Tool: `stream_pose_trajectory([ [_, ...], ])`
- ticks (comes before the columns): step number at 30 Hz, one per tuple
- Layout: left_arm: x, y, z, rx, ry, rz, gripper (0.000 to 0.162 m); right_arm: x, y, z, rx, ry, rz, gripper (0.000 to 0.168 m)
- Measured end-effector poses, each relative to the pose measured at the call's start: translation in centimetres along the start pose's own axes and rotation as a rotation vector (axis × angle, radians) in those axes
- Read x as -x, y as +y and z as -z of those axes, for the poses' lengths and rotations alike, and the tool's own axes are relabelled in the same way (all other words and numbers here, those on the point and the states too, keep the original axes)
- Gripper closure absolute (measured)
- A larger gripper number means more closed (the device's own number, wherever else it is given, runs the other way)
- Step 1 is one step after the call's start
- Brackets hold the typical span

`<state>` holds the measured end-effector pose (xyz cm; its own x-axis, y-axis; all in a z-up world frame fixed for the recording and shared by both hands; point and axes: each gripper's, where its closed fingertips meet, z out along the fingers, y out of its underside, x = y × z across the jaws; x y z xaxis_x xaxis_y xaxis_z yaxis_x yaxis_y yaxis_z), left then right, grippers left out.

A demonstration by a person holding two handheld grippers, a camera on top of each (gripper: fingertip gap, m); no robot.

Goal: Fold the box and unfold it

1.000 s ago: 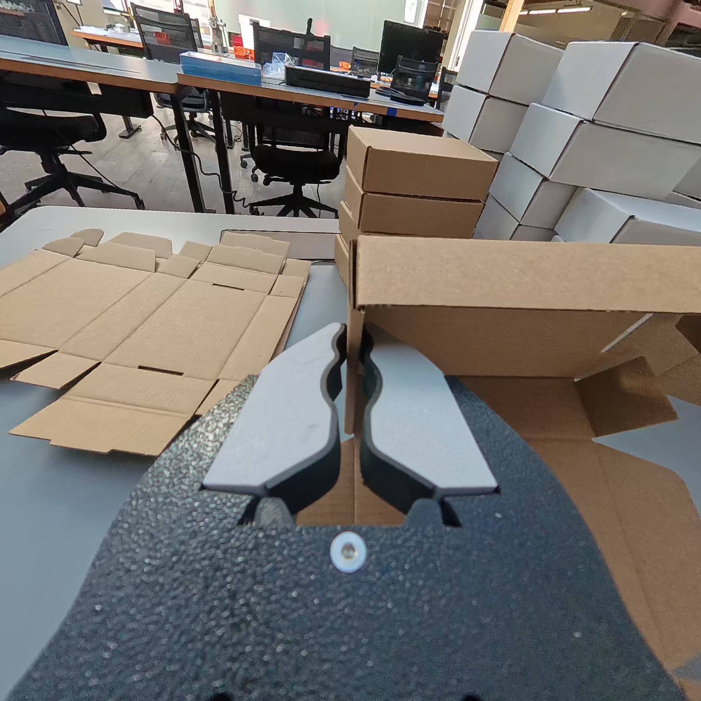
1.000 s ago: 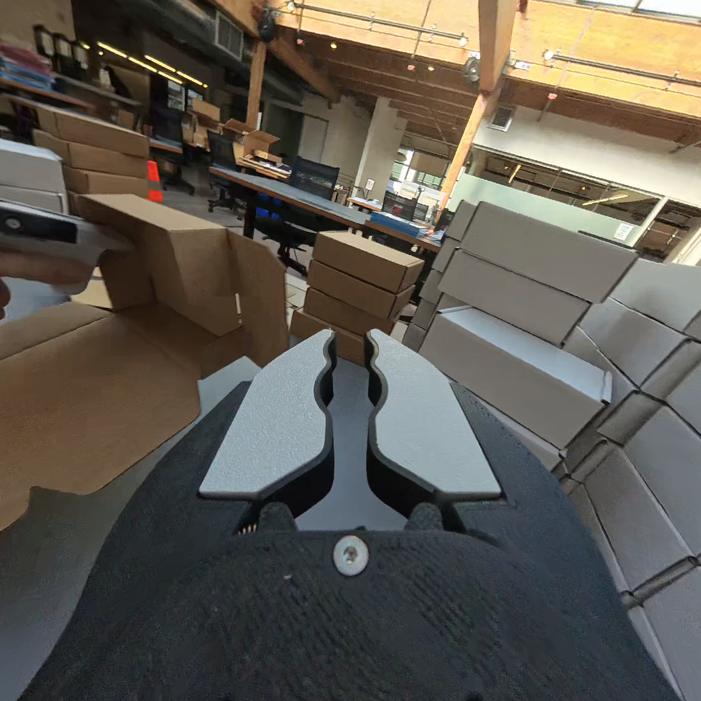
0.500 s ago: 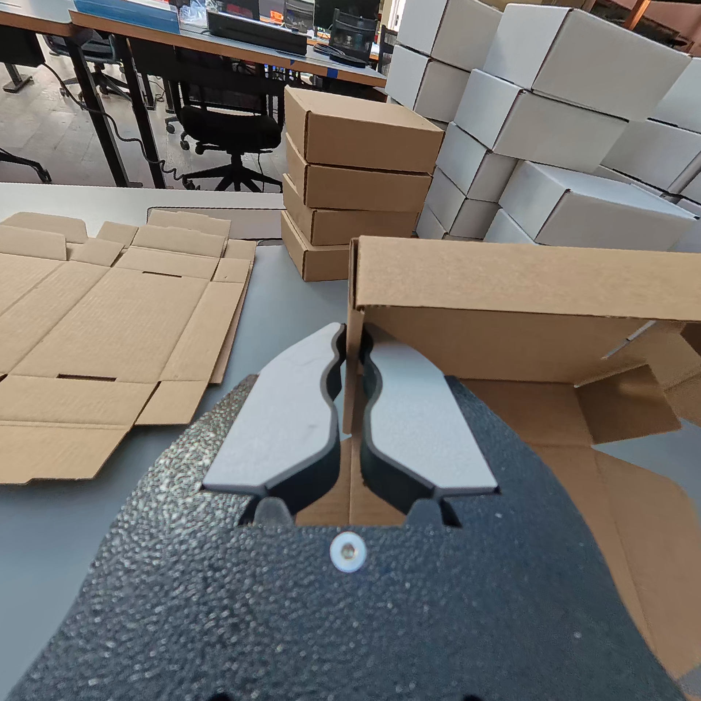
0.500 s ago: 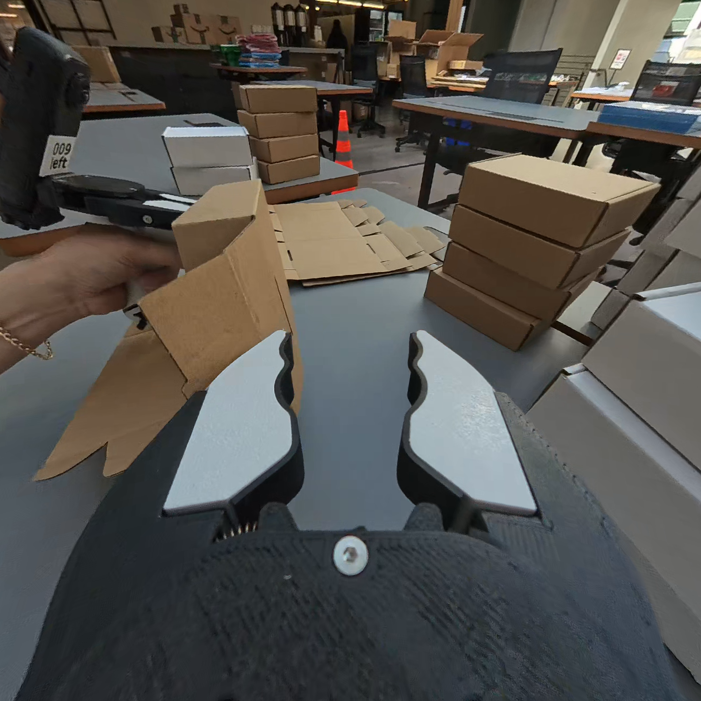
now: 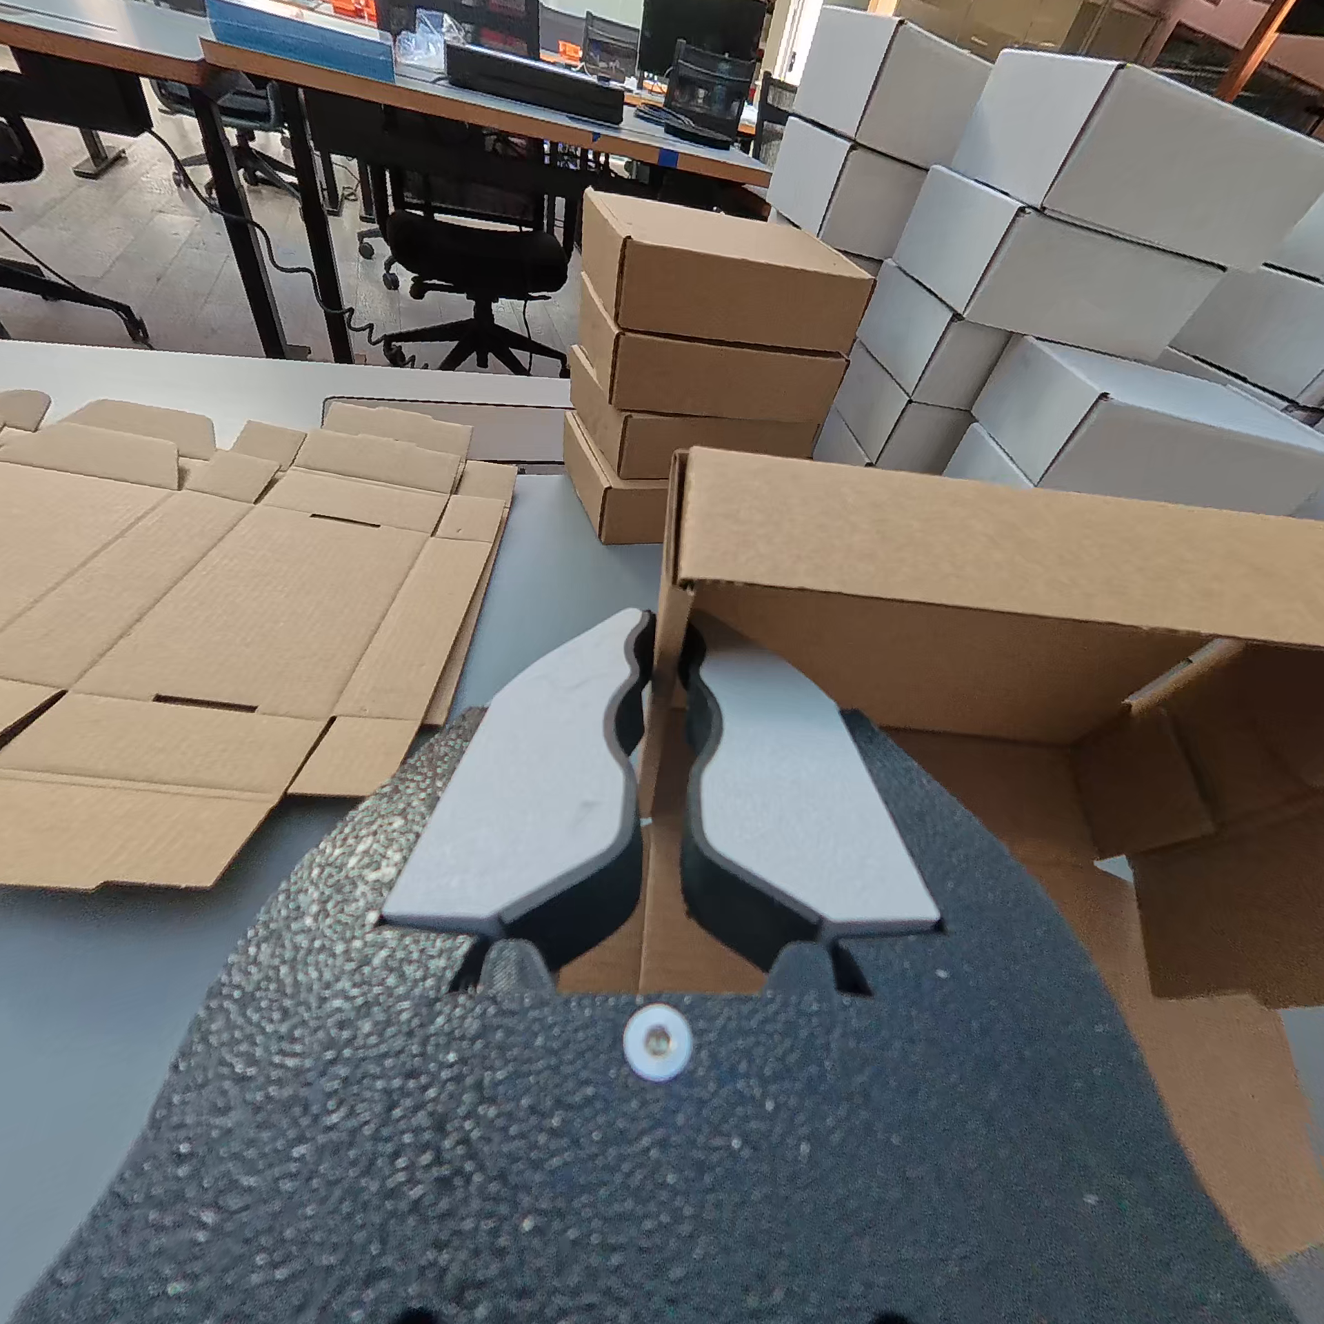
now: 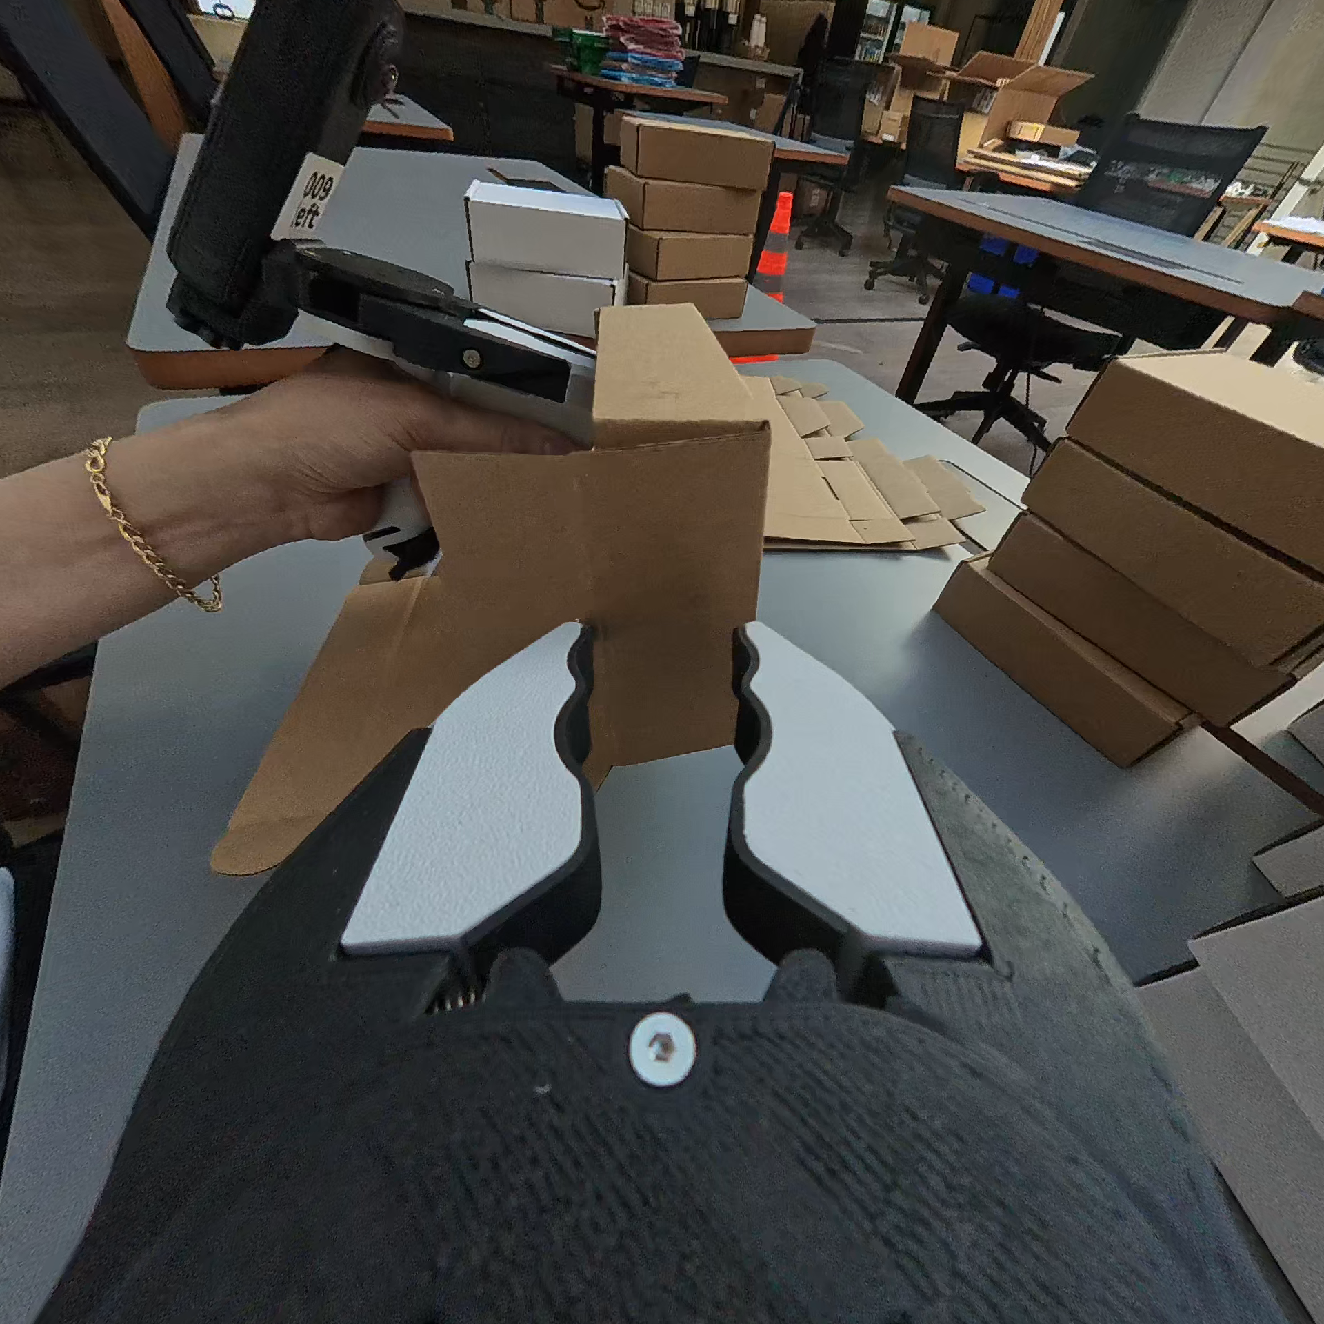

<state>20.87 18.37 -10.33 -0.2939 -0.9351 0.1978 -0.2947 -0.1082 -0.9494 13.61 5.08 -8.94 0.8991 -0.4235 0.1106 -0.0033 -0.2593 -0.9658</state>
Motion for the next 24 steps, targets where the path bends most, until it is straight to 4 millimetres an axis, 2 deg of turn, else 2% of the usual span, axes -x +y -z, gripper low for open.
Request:
stream_pose_trajectory([
  [3,0.1,0.2,0.1,0.0,0.012,0.022,0.156,0.2,-0.5,0.2,-0.062,0.007,0.029,0.129],
  [8,-0.1,0.7,0.1,0.0,0.002,0.008,0.156,0.5,-0.2,-0.2,-0.049,0.006,0.044,0.133],
  [11,-0.1,0.5,0.2,-0.012,-0.044,-0.033,0.157,-0.1,0.1,-0.7,-0.013,0.114,0.087,0.137],
  [15,-0.5,-0.3,0.6,-0.046,-0.106,-0.103,0.156,-1.9,0.4,-1.2,0.017,0.332,0.14,0.137],
  [19,-1.1,-1.0,1.2,-0.078,-0.162,-0.178,0.155,-3.8,0.3,-1.5,0.007,0.503,0.08,0.139],
  [24,-1.7,-1.5,1.5,-0.118,-0.196,-0.199,0.153,-5.9,-1.0,-1.4,-0.074,0.672,0.03,0.146],
])
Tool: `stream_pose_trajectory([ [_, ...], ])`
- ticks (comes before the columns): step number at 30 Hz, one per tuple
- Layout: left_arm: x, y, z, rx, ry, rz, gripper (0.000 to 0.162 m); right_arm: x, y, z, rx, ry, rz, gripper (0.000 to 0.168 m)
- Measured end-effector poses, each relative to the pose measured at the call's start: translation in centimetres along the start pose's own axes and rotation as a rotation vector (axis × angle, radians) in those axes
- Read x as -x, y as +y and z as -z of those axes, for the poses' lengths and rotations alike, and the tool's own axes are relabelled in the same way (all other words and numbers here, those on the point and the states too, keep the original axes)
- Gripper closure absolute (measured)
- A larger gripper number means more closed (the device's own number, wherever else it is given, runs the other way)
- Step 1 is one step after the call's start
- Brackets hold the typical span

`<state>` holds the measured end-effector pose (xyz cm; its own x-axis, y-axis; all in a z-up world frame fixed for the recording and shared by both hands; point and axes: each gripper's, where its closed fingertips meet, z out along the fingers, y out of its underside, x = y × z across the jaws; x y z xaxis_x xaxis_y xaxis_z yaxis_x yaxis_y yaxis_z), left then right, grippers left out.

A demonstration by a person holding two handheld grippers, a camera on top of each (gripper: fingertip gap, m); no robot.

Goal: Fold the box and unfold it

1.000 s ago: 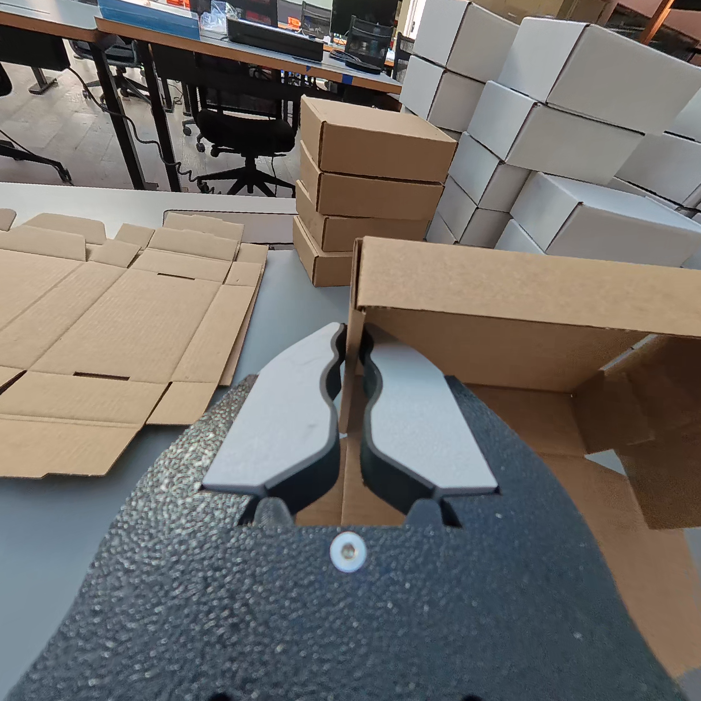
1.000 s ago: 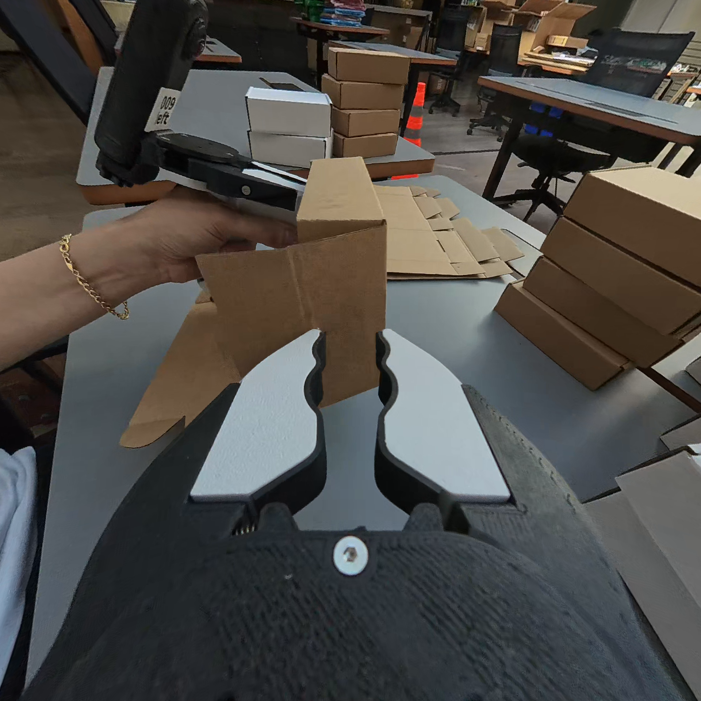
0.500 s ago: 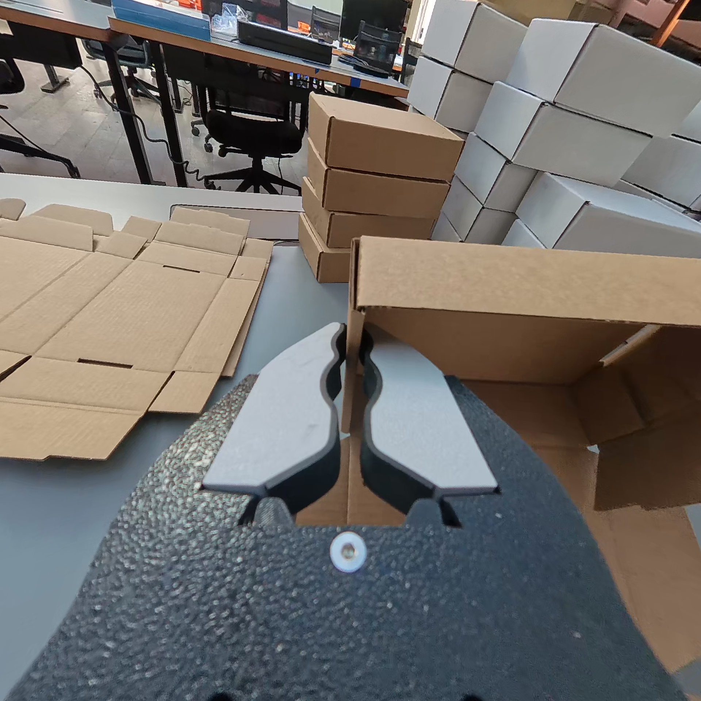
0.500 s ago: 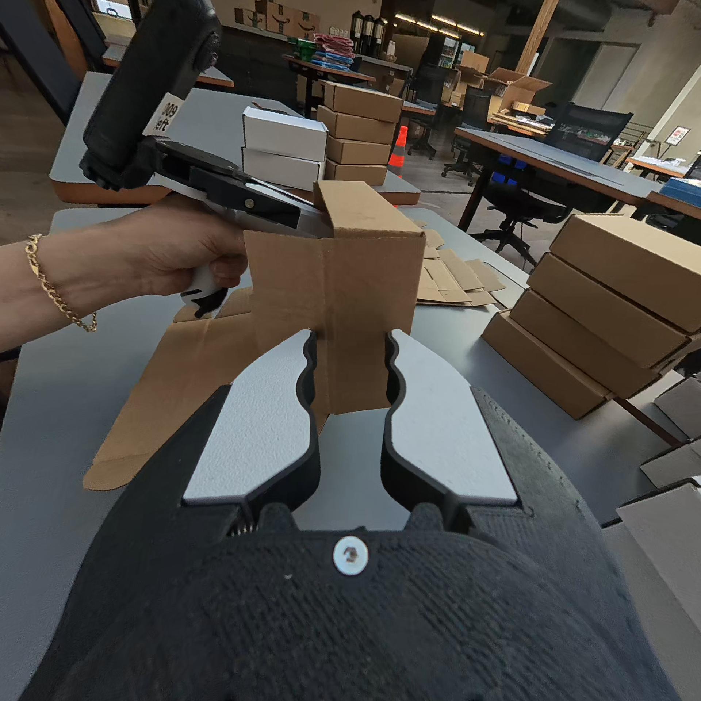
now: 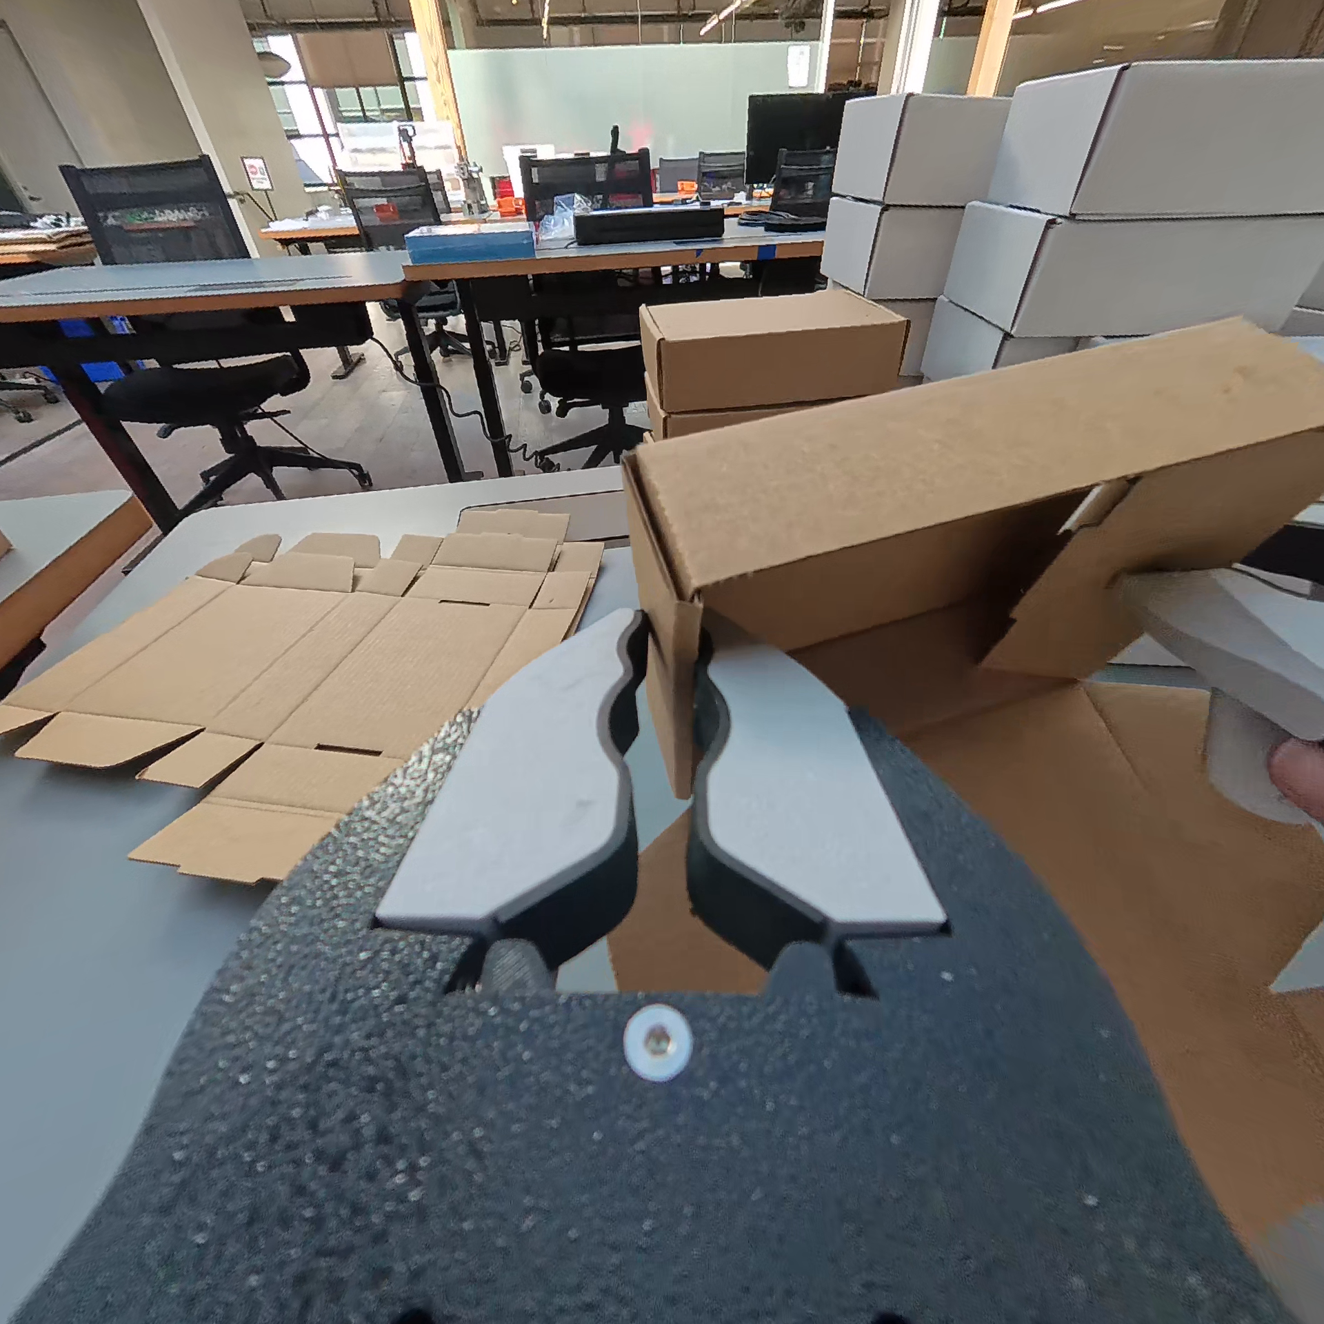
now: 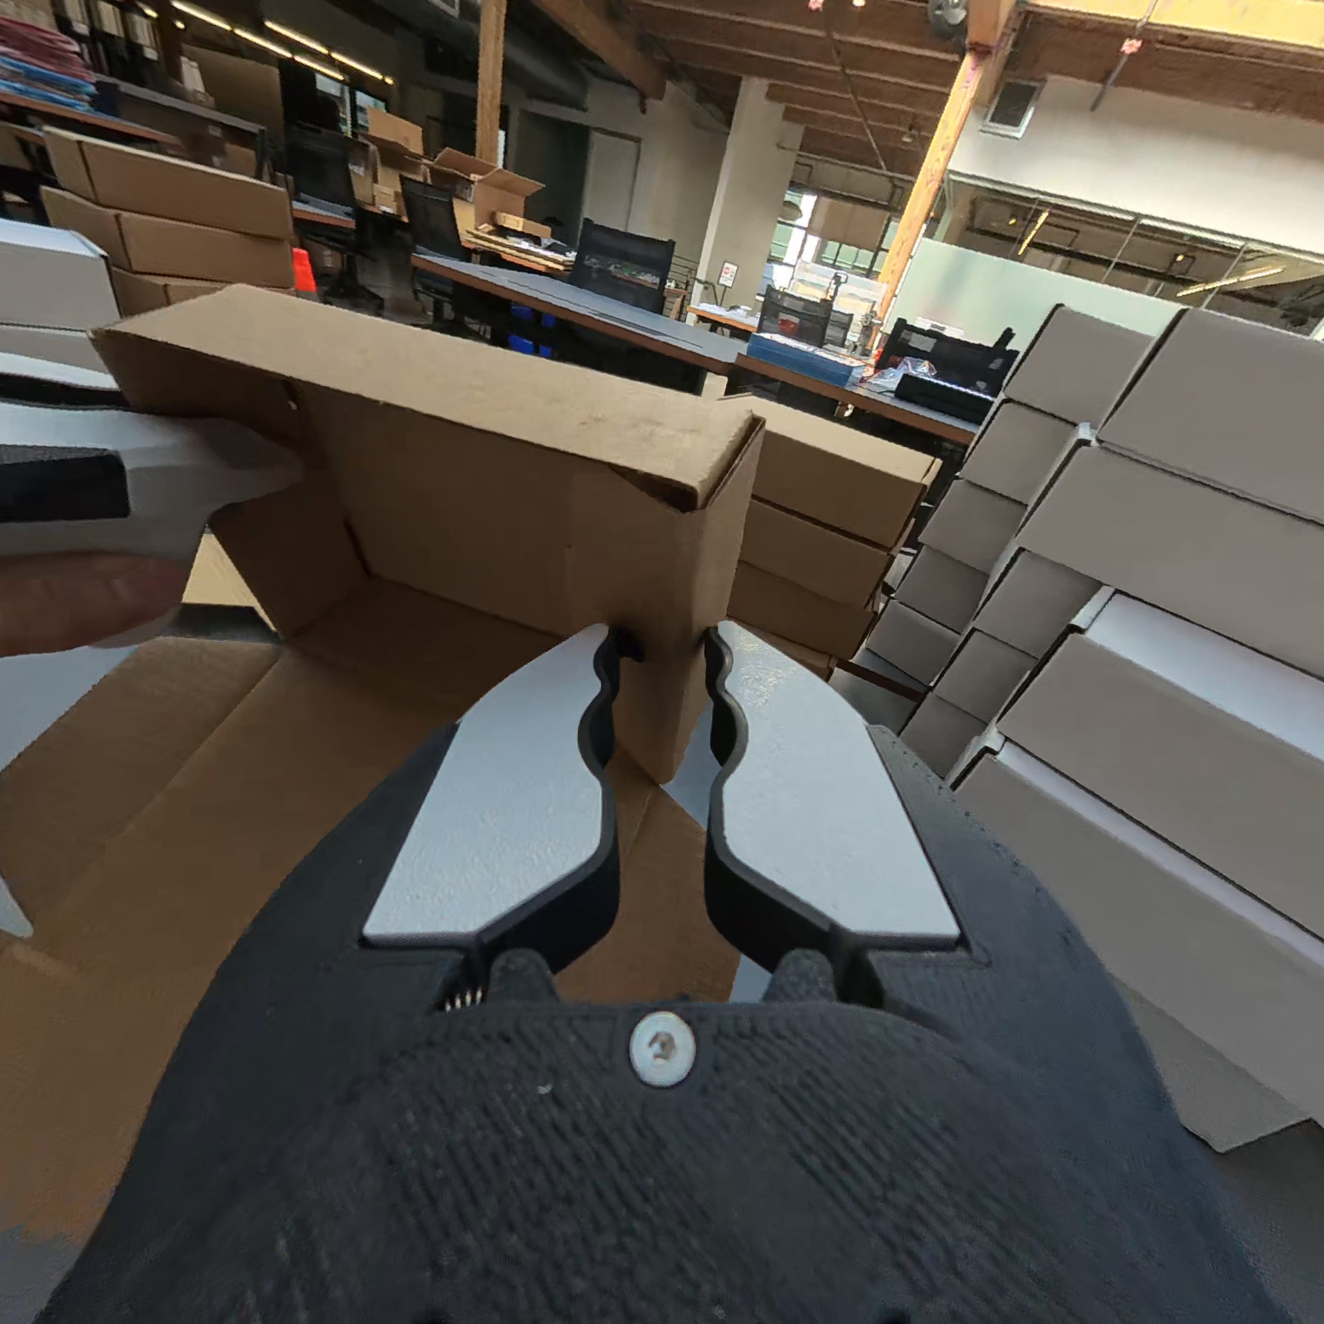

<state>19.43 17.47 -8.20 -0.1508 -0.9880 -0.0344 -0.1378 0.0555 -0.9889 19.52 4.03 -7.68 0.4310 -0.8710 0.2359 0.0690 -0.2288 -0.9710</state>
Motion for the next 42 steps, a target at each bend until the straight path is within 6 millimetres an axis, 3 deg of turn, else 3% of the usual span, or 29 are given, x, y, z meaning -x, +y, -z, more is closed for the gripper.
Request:
stream_pose_trajectory([
  [4,0.3,-0.2,-0.1,-0.022,-0.018,0.027,0.152,-0.4,-0.6,-1.1,-0.062,0.071,0.073,0.147],
  [11,1.0,0.8,-0.5,0.0,-0.004,0.089,0.152,0.4,-0.9,-1.8,-0.127,-0.069,0.097,0.143],
  [16,0.9,1.2,-0.8,0.017,0.013,0.092,0.151,-0.3,-1.0,-2.3,-0.136,-0.05,0.169,0.137],
  [23,1.5,1.0,-1.0,0.031,0.027,0.129,0.152,0.7,-1.3,-2.7,-0.17,-0.111,0.284,0.137],
  [32,1.1,0.9,-1.3,0.036,-0.012,0.1,0.149,-0.8,-0.2,-4.6,-0.009,0.081,0.179,0.15],
  [35,0.9,0.9,-1.3,0.026,-0.012,0.089,0.149,-1.6,-0.8,-4.3,-0.053,0.161,0.151,0.159],
  [42,1.1,0.7,-1.4,0.022,-0.012,0.094,0.149,-1.5,-0.3,-4.7,-0.094,0.215,0.195,0.152],
])
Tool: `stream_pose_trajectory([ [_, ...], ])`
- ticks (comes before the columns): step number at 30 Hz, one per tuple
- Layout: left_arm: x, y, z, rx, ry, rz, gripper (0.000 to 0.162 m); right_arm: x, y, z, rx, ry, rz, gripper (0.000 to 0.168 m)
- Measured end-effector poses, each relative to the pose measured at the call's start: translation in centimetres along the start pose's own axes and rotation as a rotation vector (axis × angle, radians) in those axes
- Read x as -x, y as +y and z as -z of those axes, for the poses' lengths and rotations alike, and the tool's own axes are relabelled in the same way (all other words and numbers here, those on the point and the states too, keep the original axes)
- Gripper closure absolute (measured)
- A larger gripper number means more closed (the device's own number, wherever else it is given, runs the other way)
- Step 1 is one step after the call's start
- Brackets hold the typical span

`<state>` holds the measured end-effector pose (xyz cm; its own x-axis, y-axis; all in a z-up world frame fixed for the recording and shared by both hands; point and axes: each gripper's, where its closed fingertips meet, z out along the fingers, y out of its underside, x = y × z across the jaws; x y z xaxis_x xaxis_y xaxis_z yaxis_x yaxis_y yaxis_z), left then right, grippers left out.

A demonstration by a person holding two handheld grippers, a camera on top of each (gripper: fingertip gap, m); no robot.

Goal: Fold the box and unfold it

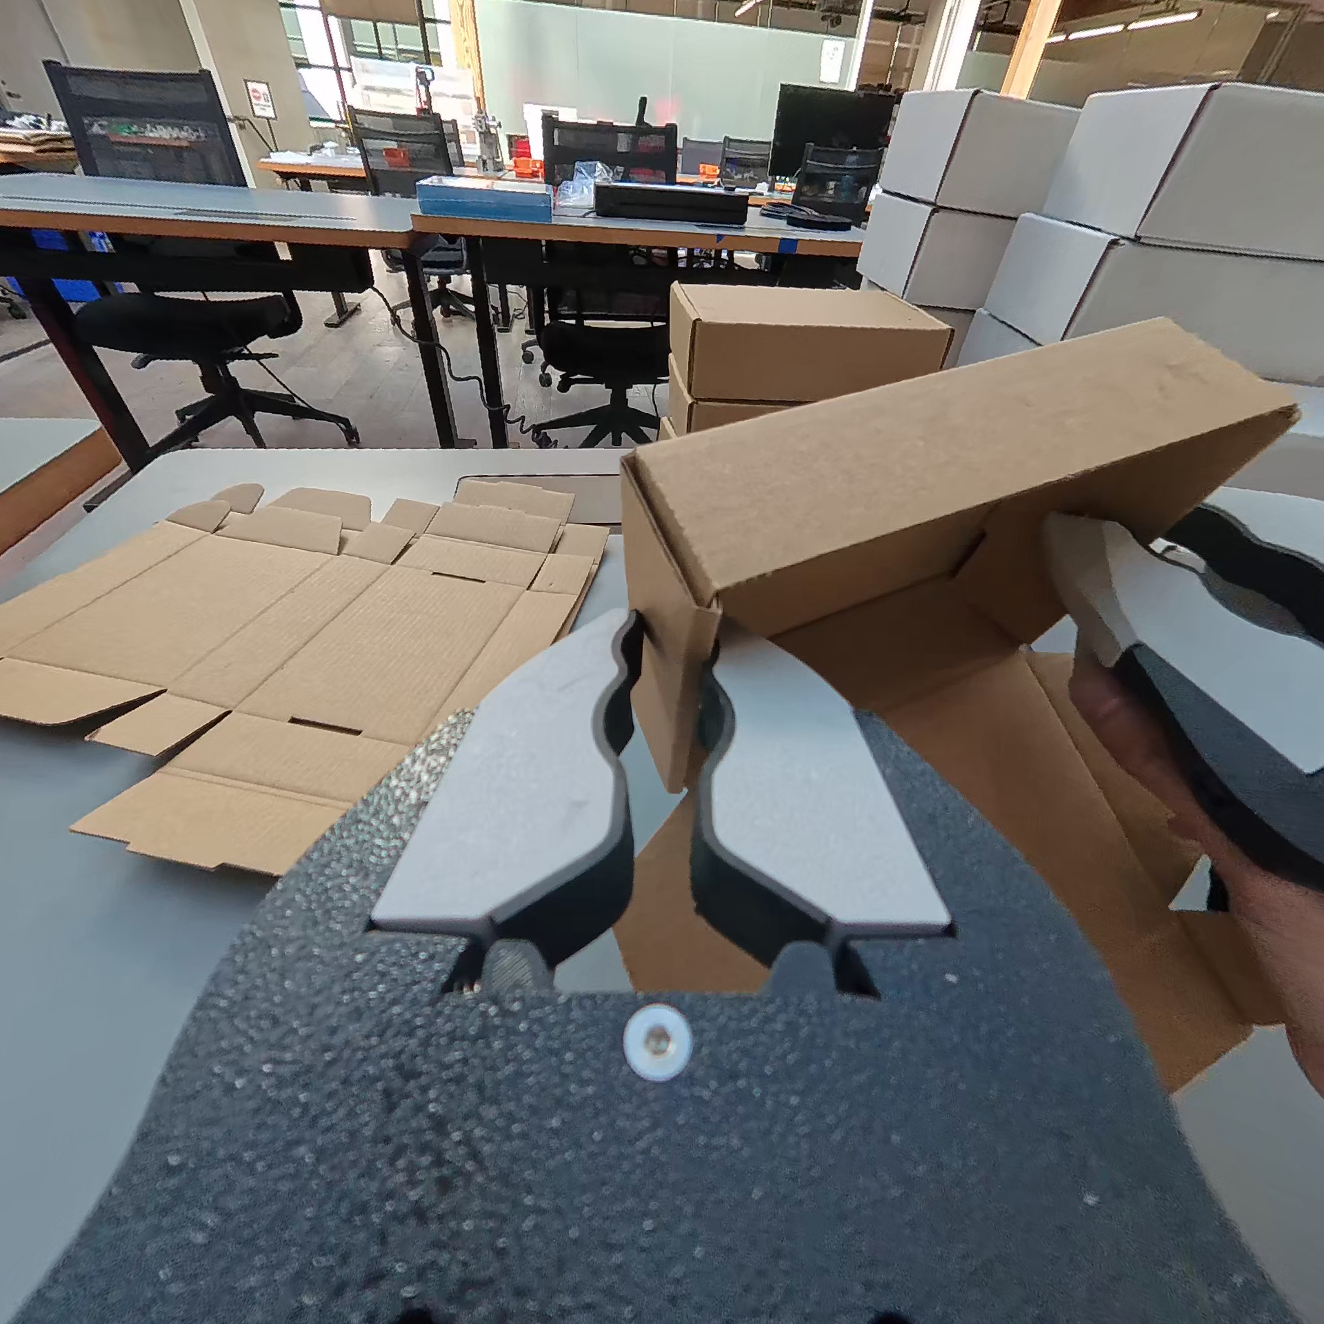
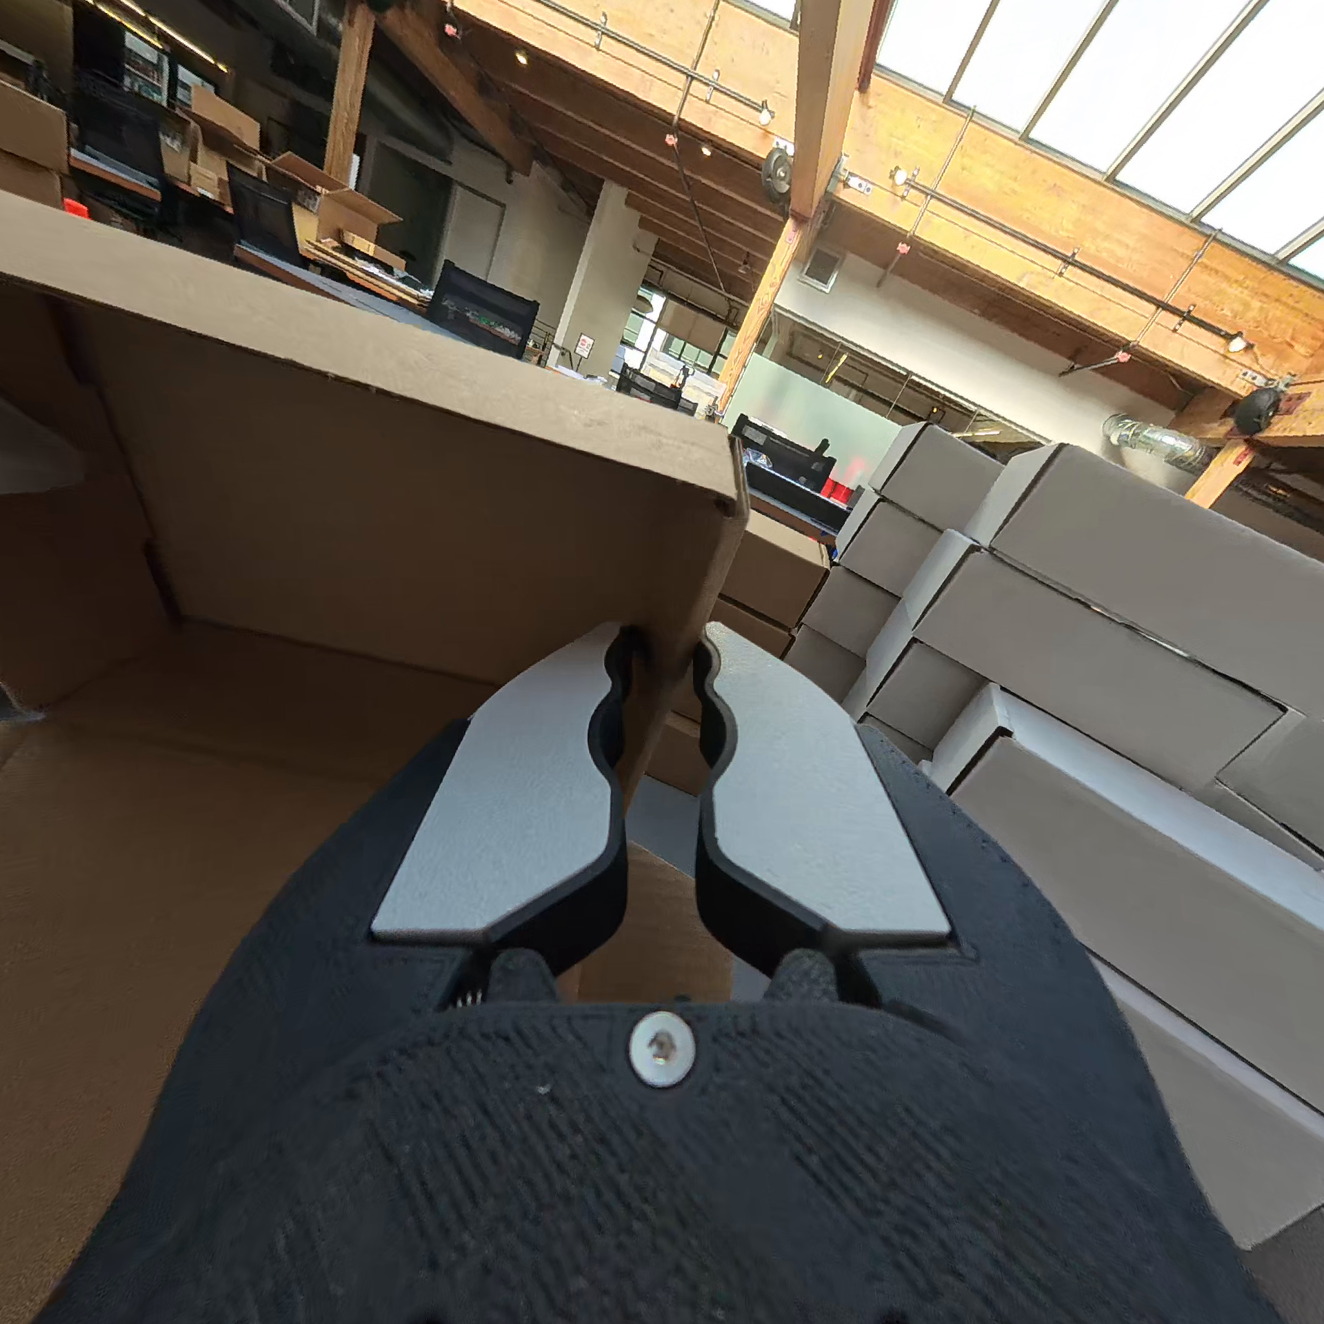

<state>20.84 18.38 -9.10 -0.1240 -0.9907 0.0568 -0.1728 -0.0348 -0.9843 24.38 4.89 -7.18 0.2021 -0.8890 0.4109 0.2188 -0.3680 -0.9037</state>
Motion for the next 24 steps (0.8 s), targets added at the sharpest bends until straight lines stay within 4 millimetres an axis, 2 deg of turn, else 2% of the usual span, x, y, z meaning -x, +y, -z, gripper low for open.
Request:
stream_pose_trajectory([
  [6,0.5,0.1,-0.6,-0.041,-0.016,0.014,0.149,0.1,-0.5,-0.4,0.003,-0.052,-0.067,0.159],
  [14,2.1,1.4,-2.8,-0.033,-0.051,0.043,0.152,1.2,0.6,-1.2,0.058,-0.005,-0.043,0.161],
  [17,2.7,1.5,-3.1,-0.053,-0.075,0.034,0.153,1.8,0.9,-1.5,0.066,-0.021,-0.055,0.161],
  [24,2.9,2.2,-3.9,0.017,-0.034,0.07,0.152,2.0,1.3,-1.8,0.086,-0.015,-0.051,0.161],
])
